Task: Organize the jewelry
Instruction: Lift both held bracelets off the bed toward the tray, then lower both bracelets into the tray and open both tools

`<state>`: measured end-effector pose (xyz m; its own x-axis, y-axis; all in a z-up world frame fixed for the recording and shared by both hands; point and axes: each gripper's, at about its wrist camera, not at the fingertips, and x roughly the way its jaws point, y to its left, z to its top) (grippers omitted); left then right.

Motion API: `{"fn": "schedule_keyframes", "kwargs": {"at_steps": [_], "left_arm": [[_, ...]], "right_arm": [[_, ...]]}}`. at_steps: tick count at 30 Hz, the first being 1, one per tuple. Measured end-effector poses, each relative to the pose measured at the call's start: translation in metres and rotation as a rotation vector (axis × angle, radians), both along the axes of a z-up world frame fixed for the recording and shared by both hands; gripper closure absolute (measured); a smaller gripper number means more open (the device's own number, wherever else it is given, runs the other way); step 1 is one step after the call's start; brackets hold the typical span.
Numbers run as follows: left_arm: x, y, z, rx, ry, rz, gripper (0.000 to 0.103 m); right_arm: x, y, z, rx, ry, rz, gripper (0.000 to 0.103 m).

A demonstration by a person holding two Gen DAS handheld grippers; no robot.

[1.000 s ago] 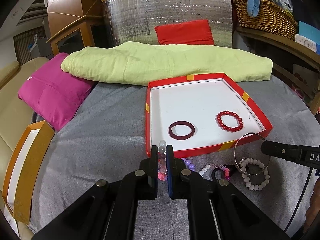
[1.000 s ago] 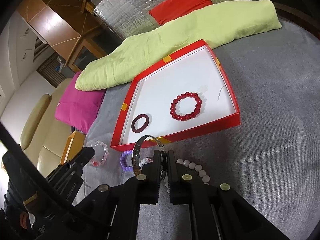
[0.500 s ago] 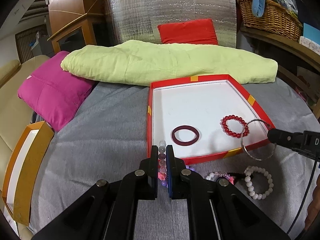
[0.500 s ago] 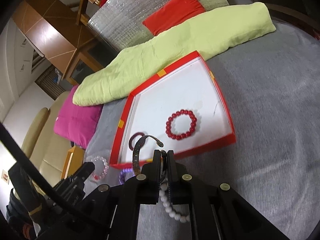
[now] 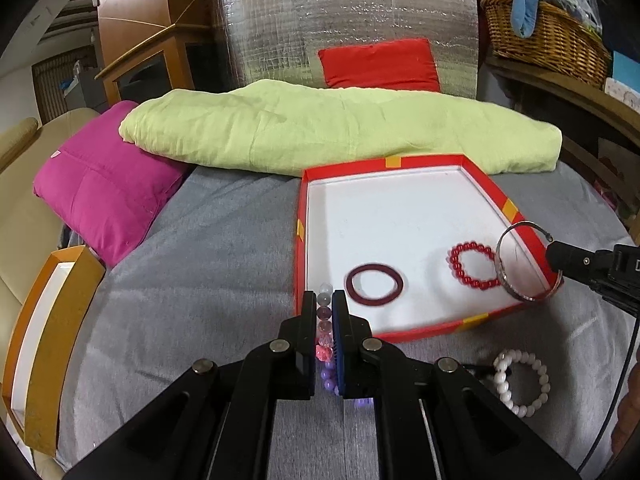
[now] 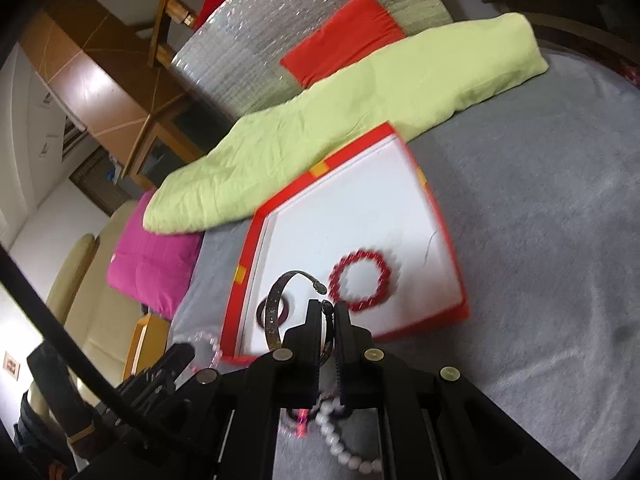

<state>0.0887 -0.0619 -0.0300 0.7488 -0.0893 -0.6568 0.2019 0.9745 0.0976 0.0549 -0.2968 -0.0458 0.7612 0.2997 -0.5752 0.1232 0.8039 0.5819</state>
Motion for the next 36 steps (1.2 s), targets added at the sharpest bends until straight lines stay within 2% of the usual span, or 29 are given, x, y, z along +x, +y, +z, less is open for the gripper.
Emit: {"fn": "schedule_keyframes", "kwargs": {"at_steps": [7, 13, 16, 21, 28, 33, 34, 35, 36], "left_arm": [[0.035, -0.005, 0.009, -0.051, 0.002, -0.004, 0.095], [0.072, -0.023, 0.009, -0.061, 0.030, -0.041, 0.095], [0.086, -0.026, 0.008, -0.093, 0.042, -0.049, 0.095], [0.105, -0.032, 0.000, -0.138, 0.078, -0.052, 0.095], [0.120, -0.048, -0.019, -0.144, 0.128, -0.086, 0.095], [0.124, -0.062, -0.033, -0.129, 0.169, -0.120, 0.095], [0.124, -0.062, -0.034, -0.131, 0.170, -0.124, 0.094], [0.124, -0.063, -0.035, -0.134, 0.174, -0.130, 0.090], [0.125, -0.062, -0.036, -0.136, 0.179, -0.130, 0.080]], "right_arm": [[0.026, -0.016, -0.004, 0.029, -0.002, -0.078, 0.096], [0.056, -0.031, -0.010, 0.069, 0.036, -0.145, 0.096], [0.074, -0.038, -0.014, 0.091, 0.057, -0.168, 0.096], [0.098, -0.042, -0.022, 0.129, 0.080, -0.179, 0.096], [0.116, -0.033, -0.035, 0.129, 0.132, -0.152, 0.093], [0.120, -0.032, -0.043, 0.157, 0.137, -0.133, 0.093], [0.120, -0.033, -0.043, 0.163, 0.135, -0.134, 0.093], [0.119, -0.034, -0.043, 0.165, 0.132, -0.135, 0.093], [0.119, -0.035, -0.041, 0.162, 0.125, -0.141, 0.088]]}}
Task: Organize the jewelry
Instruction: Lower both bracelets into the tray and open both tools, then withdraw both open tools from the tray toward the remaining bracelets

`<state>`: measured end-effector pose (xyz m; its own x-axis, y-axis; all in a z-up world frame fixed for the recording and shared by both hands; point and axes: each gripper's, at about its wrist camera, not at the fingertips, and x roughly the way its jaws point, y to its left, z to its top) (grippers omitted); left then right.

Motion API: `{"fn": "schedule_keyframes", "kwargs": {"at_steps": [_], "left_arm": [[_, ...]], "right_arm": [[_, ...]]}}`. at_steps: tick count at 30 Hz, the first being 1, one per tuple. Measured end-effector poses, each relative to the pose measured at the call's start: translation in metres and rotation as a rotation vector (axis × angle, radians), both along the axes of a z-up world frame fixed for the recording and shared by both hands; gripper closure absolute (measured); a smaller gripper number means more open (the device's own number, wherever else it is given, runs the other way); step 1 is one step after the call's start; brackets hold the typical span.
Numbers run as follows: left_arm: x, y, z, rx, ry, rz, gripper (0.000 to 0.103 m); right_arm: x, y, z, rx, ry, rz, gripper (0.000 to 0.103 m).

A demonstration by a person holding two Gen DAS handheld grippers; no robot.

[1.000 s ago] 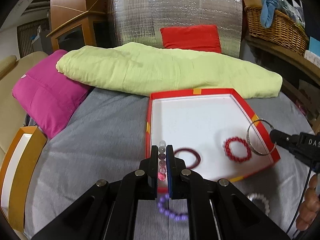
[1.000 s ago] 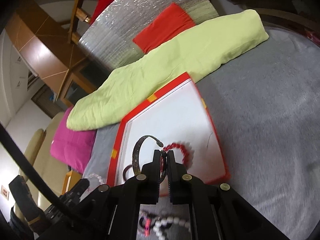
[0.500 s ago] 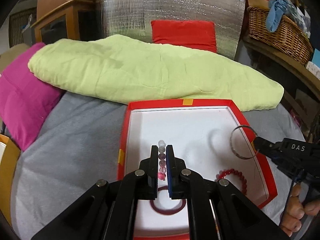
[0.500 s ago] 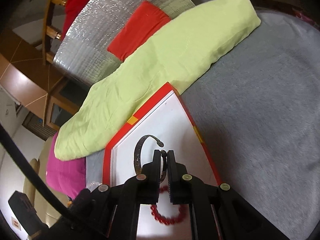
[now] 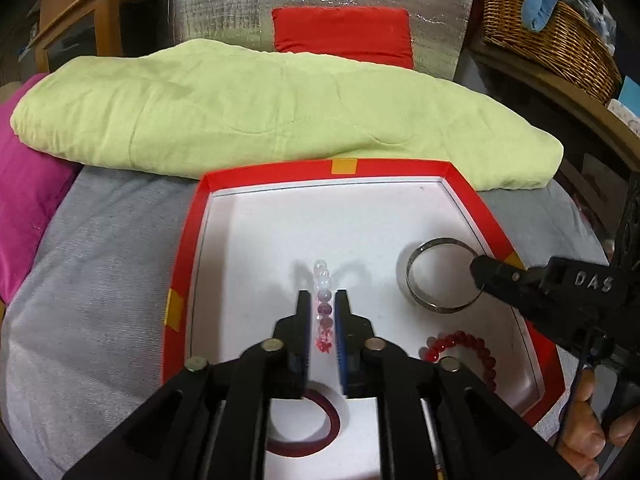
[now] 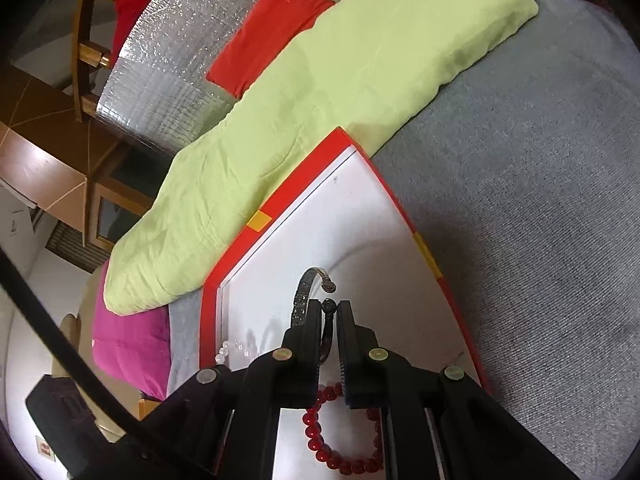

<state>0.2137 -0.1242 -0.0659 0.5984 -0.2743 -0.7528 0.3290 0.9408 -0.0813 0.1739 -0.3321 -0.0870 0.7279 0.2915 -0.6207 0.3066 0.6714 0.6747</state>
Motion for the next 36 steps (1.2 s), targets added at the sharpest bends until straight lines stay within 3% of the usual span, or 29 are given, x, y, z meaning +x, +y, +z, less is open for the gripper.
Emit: {"fn": "schedule_keyframes", "kwargs": {"at_steps": [2, 5, 7, 14, 18, 28, 36], "left_arm": [[-0.001, 0.003, 0.000, -0.004, -0.004, 0.006, 0.066], [-0.005, 0.009, 0.007, 0.011, -0.039, 0.015, 0.059], [-0.010, 0.016, 0.013, 0.020, -0.058, 0.025, 0.059], [-0.025, 0.036, 0.030, 0.018, -0.096, 0.065, 0.046], [-0.034, 0.050, 0.036, 0.021, -0.101, 0.102, 0.040], [-0.070, 0.068, 0.027, 0.139, -0.108, 0.115, 0.038], [-0.119, 0.074, 0.022, 0.157, -0.106, 0.099, 0.037]], "right_arm": [[-0.003, -0.003, 0.004, 0.012, -0.033, -0.018, 0.074], [-0.009, -0.004, 0.014, -0.003, -0.073, -0.021, 0.061], [-0.014, -0.002, 0.024, -0.049, -0.094, -0.030, 0.061], [-0.032, -0.008, 0.039, -0.060, -0.114, -0.012, 0.061], [-0.043, 0.003, 0.045, -0.132, -0.100, 0.031, 0.061], [-0.068, 0.031, 0.043, -0.243, -0.047, 0.141, 0.061], [-0.108, 0.051, 0.047, -0.284, -0.049, 0.195, 0.061]]}}
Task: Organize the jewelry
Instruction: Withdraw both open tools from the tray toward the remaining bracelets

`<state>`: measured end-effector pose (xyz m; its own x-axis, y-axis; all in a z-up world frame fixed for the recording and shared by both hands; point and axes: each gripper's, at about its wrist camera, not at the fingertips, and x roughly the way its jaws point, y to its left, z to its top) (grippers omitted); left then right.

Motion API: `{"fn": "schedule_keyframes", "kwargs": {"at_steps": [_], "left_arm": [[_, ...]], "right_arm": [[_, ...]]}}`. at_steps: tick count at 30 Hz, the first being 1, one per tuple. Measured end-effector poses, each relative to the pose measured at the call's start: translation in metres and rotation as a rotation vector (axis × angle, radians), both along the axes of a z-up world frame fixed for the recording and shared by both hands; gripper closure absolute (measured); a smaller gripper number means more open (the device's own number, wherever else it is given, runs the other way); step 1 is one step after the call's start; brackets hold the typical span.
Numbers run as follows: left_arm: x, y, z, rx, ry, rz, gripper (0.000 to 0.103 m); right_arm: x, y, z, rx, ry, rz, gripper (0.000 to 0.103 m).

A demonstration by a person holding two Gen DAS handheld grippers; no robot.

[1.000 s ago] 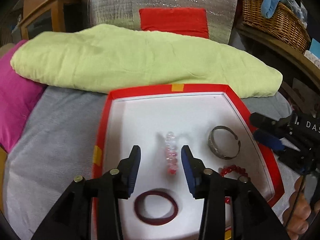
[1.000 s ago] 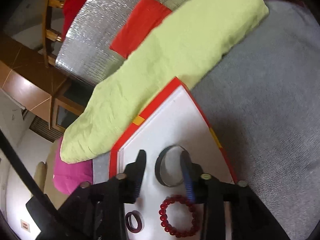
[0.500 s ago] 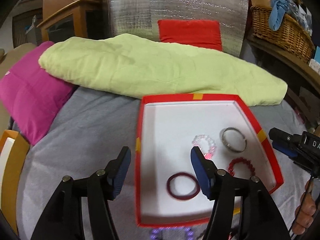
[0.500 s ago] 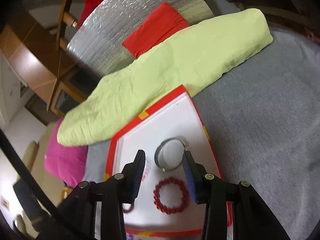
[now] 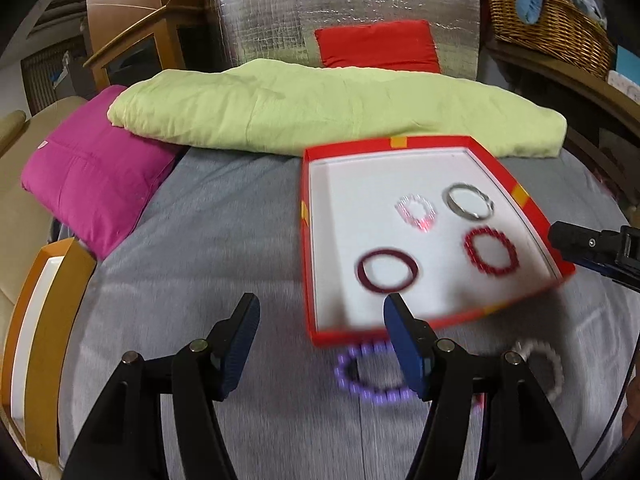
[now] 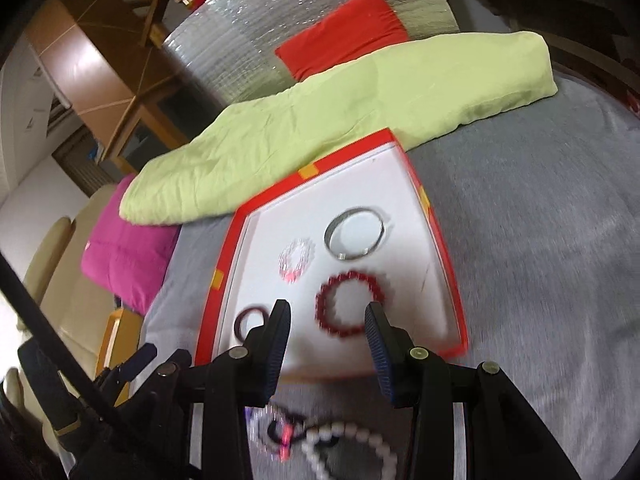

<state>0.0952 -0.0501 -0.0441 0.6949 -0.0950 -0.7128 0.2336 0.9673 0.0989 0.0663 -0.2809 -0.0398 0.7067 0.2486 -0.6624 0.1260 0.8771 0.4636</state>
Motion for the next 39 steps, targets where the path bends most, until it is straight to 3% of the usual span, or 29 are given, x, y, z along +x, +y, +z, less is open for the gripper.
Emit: {"fn": "schedule_keyframes", "kwargs": {"at_steps": [18, 31, 39], "left_arm": [[-0.076, 0.015, 0.004, -0.016, -0.049, -0.002, 0.037], [-0.069, 0.016, -0.007, 0.016, -0.014, -0.006, 0.036], [-0.061, 0.013, -0.017, 0.019, 0.035, -0.013, 0.036]], "right_arm": [[-0.102, 0.019, -0.002, -0.191, 0.040, 0.051, 0.059], [-0.095, 0.040, -0.019, -0.372, 0.100, 0.141, 0.059], [-0.082, 0.044, -0.028, -0.379, 0.138, 0.133, 0.059]]}}
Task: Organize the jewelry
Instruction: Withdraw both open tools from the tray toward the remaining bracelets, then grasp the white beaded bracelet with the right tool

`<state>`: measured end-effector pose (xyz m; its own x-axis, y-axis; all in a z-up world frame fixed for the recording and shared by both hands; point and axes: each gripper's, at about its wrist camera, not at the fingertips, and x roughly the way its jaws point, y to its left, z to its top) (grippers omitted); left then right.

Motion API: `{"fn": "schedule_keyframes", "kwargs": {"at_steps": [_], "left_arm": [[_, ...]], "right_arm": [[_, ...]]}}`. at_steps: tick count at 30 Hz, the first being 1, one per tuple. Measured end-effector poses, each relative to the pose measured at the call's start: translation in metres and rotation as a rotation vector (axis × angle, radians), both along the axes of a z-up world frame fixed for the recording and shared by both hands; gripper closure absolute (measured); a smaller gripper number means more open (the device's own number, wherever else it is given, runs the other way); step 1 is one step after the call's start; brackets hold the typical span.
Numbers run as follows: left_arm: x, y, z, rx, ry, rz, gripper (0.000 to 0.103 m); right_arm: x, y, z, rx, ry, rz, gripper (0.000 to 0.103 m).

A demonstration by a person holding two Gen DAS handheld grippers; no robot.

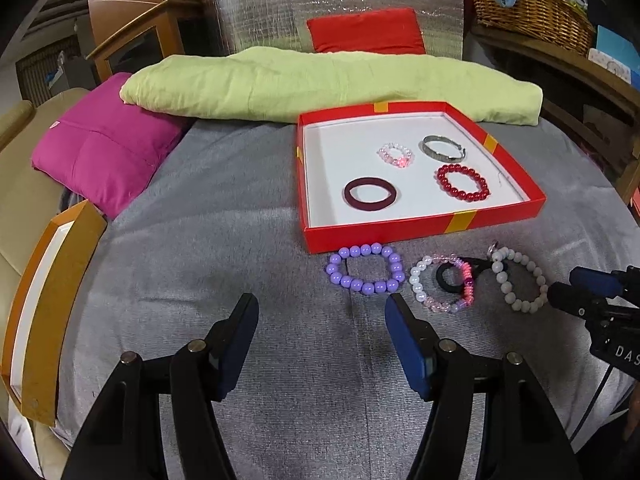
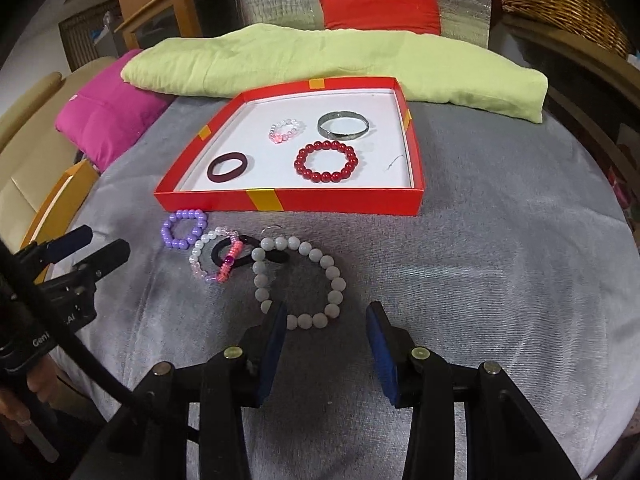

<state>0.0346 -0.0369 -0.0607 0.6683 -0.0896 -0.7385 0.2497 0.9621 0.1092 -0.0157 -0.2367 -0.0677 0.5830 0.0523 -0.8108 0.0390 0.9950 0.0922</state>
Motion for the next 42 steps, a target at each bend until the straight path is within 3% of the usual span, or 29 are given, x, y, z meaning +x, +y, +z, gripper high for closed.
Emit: {"fn": "schedule_keyframes", "kwargs": {"at_steps": [17, 24, 30, 42], "left_arm": [[0.013, 0.011, -0.008, -0.009, 0.051, 0.023, 0.036], [0.016, 0.015, -0.009, -0.029, 0.065, 0.039, 0.036], [0.016, 0.014, -0.010, -0.027, 0.065, 0.033, 0.036], [0.025, 0.026, -0.005, -0.081, 0.056, 0.057, 0.036]], "right_arm": [[0.009, -0.007, -0.006, 0.046, 0.020, -0.034, 0.059], [0.015, -0.011, -0.017, 0.085, 0.039, -0.046, 0.078], [0.019, -0.007, -0.022, 0.049, 0.038, -0.033, 0.093], [0.012, -0.032, -0.003, 0.088, -0.052, -0.121, 0.093]]}}
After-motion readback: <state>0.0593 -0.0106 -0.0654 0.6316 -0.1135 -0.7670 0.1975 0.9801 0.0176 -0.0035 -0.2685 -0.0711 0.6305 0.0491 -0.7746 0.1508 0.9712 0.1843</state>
